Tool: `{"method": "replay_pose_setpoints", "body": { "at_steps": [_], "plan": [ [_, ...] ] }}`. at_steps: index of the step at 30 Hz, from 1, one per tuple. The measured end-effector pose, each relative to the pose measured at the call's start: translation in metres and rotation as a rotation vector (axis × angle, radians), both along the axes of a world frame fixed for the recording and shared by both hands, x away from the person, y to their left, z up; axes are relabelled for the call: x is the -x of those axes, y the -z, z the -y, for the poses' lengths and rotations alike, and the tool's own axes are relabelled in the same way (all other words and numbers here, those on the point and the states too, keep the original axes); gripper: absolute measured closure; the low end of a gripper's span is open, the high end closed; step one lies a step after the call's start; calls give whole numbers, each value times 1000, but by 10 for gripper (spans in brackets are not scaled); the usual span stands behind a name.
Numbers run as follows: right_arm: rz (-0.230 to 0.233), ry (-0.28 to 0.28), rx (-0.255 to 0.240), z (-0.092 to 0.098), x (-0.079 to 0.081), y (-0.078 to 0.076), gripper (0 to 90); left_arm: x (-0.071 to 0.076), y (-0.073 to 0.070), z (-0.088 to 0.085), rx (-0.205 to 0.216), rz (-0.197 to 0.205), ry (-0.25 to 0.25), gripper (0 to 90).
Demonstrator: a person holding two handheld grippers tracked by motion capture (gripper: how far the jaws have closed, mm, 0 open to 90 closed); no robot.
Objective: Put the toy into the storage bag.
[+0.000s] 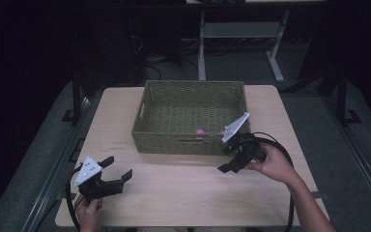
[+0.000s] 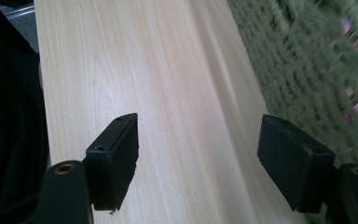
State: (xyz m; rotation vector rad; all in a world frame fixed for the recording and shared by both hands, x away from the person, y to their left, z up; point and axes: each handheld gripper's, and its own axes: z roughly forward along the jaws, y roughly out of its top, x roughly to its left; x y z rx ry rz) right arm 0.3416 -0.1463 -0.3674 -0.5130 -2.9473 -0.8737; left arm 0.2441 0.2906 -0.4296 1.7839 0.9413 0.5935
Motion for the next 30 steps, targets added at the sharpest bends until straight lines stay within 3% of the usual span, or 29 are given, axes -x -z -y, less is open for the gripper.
{"method": "replay_pose_setpoints", "body": {
  "at_steps": [18, 30],
  "plan": [
    [-28, 64, -16, 24, 17, 27, 283, 0, 0, 1, -6, 2, 1, 139],
    [-8, 118, -14, 39, 38, 49, 282, 0, 1, 3, -9, 2, 4, 139]
  ]
}}
